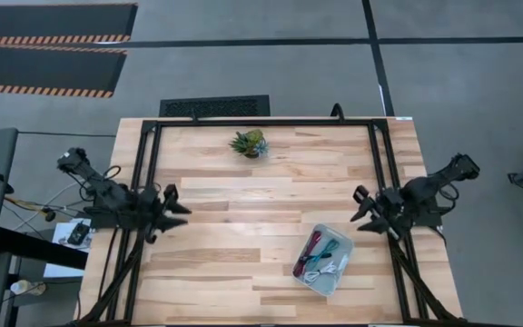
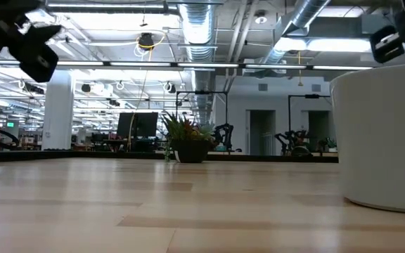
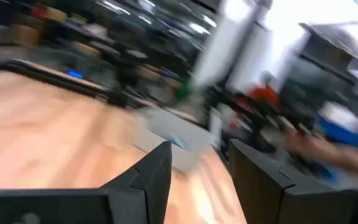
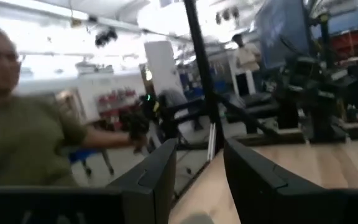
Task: Pick and place USB-C Cables
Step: Return to Home Position
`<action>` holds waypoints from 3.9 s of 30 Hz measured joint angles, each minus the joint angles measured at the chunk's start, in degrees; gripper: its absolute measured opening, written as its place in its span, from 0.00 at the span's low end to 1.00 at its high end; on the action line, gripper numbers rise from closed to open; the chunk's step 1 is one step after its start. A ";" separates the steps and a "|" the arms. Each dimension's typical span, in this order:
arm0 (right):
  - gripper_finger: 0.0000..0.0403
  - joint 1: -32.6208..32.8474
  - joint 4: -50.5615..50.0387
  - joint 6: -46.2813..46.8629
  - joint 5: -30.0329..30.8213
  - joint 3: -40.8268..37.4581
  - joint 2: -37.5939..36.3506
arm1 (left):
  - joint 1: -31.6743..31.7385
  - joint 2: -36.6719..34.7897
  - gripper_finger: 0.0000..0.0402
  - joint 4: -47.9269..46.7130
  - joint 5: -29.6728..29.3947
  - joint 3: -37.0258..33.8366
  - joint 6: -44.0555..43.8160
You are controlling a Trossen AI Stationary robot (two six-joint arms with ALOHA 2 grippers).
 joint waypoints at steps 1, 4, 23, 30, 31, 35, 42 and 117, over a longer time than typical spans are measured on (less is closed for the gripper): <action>0.40 0.05 -1.24 -0.80 -0.04 0.00 0.04 | -0.24 -0.01 0.36 -0.77 2.97 0.00 0.77; 0.40 -0.09 -5.64 -2.25 0.21 -0.02 0.05 | -0.63 -0.01 0.36 -0.99 11.68 -0.02 3.45; 0.40 -5.46 -13.59 -18.41 -0.04 -0.08 1.05 | -0.62 1.98 0.36 -5.66 20.34 -0.11 3.95; 0.40 -10.94 -13.75 -21.36 -0.49 -0.09 2.64 | -0.62 1.98 0.36 -5.66 20.32 -0.11 3.48; 0.40 -11.49 -13.89 -21.10 -1.14 -0.09 3.23 | -0.62 1.98 0.36 -5.66 20.32 -0.11 3.32; 0.40 -12.74 -13.94 -18.34 -1.28 -0.11 6.34 | -0.62 1.98 0.36 -5.64 20.29 -0.13 3.31; 0.40 -14.01 -13.94 -14.43 -1.28 -0.11 11.13 | -0.62 1.98 0.36 -5.64 20.24 -0.15 3.12; 0.40 -13.94 -13.99 -14.32 -1.26 -0.15 12.26 | -0.61 1.98 0.36 -5.64 20.24 -0.15 2.72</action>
